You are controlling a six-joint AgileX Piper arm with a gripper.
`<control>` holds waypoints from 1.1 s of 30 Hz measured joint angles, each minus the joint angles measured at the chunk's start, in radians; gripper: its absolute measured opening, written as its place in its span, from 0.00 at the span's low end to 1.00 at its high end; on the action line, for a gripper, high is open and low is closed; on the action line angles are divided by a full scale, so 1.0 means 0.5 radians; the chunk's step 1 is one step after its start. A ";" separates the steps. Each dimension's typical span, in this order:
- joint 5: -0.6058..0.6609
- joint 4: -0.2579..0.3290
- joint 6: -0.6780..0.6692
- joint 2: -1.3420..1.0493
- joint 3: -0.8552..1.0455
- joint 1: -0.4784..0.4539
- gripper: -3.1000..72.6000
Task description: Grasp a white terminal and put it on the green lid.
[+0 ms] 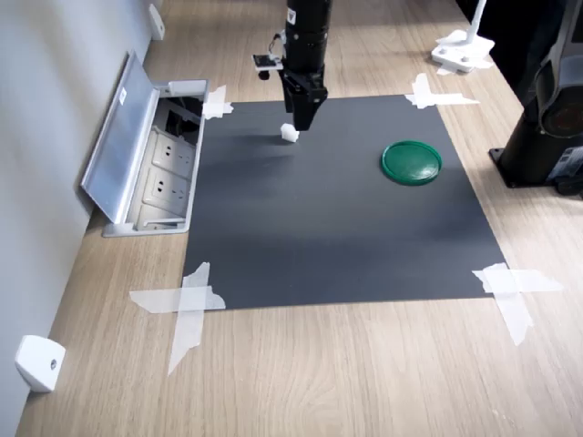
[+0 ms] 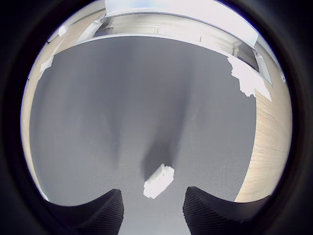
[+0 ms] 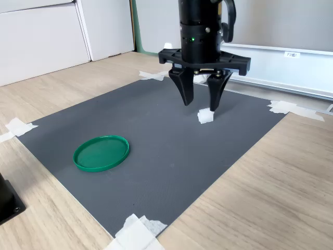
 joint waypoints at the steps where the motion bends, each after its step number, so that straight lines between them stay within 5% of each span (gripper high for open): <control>1: 0.002 0.000 -0.004 0.013 -0.007 0.000 0.74; 21: -0.098 0.049 -0.021 0.112 -0.014 0.000 0.83; 33: -0.112 0.052 -0.021 0.150 -0.014 0.000 0.63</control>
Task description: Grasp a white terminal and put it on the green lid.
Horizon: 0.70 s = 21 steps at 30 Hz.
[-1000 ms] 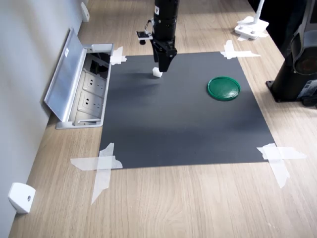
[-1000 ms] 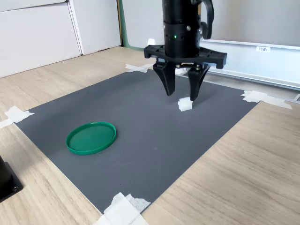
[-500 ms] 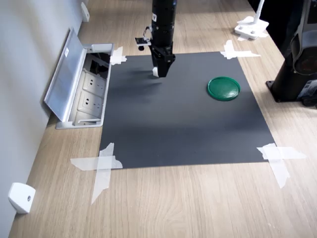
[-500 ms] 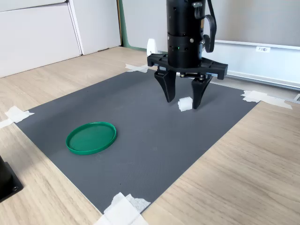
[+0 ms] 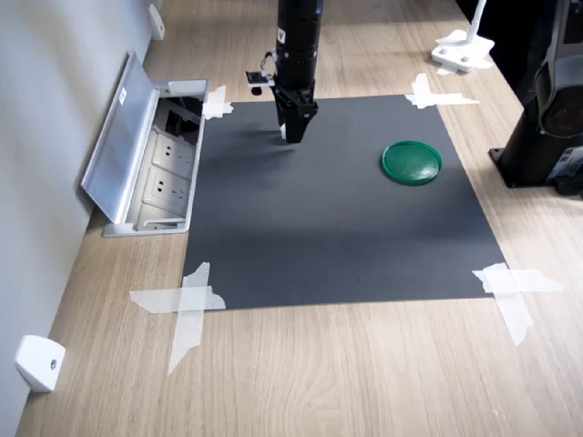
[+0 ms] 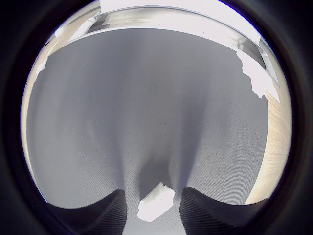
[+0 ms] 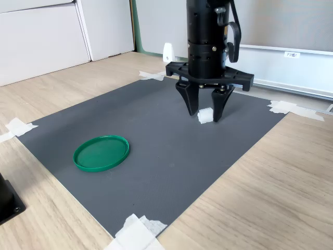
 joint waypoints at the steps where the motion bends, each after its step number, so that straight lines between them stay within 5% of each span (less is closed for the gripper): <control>1: 0.000 0.000 0.000 0.000 0.000 0.000 0.60; 14: -0.057 0.000 0.000 0.000 0.000 0.000 0.18; 21: 0.003 0.000 -0.005 -0.008 -0.002 0.000 0.15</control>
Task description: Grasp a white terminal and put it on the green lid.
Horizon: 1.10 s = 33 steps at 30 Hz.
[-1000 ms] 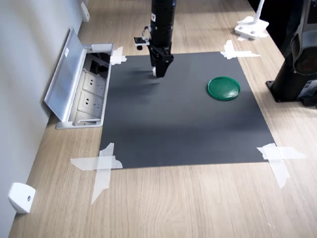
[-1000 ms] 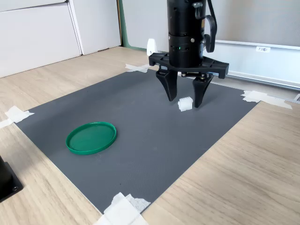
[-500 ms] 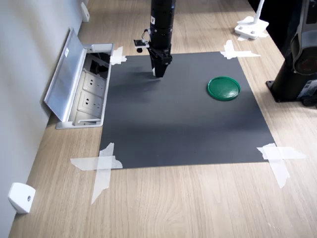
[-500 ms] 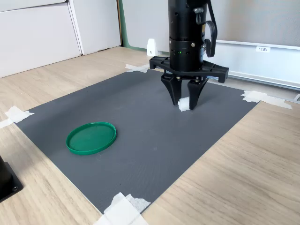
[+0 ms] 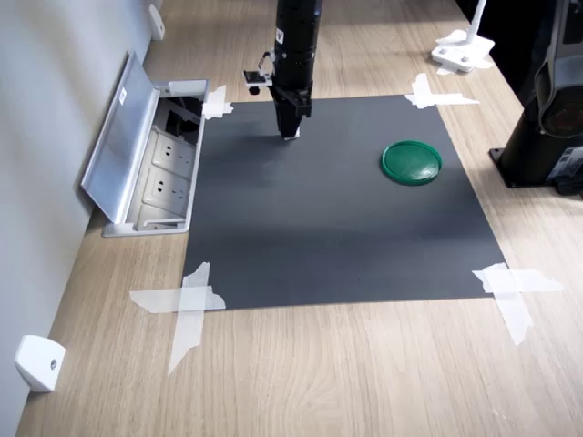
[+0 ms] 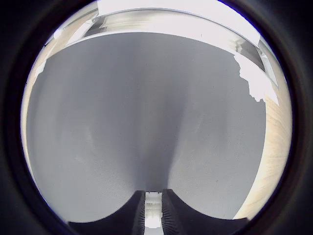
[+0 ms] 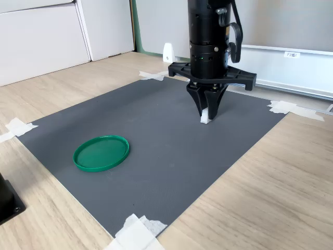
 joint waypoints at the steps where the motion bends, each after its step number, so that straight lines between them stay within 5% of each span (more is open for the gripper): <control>1: 0.020 0.000 -0.007 -0.013 0.000 0.000 0.15; 14: 0.383 -0.024 -0.175 -0.413 0.078 0.109 0.15; 22: 0.397 -0.039 -0.197 -0.727 0.417 0.377 0.15; 33: 0.326 -0.114 -0.360 -1.074 0.996 0.407 0.15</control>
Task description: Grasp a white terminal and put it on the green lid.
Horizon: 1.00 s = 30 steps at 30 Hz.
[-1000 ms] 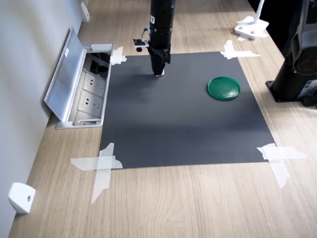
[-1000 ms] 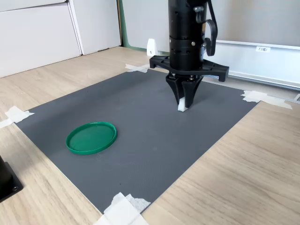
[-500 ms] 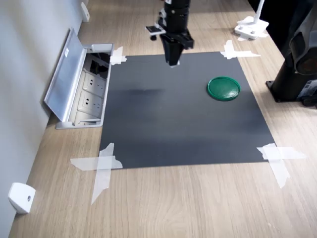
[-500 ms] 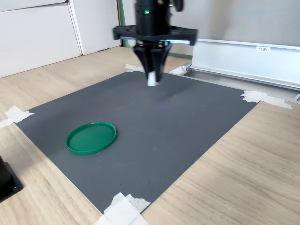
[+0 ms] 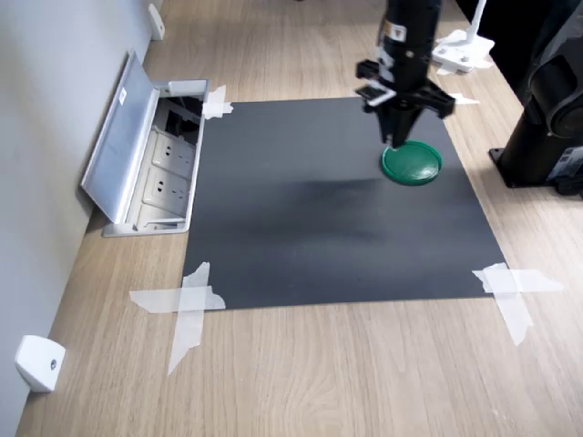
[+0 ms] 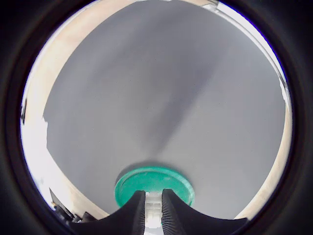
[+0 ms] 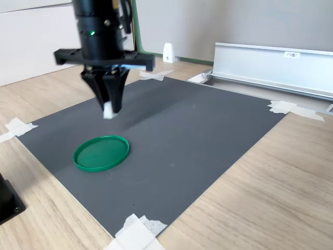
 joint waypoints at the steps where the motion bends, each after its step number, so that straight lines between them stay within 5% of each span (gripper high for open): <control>1: -0.011 -0.001 -0.011 -0.025 0.043 0.000 0.15; 14: -0.354 -0.130 -0.071 -0.111 0.302 0.000 0.15; 23: -0.366 -0.130 -0.093 -0.111 0.302 0.000 0.17; 30: -0.351 -0.130 -0.109 -0.111 0.302 0.000 0.40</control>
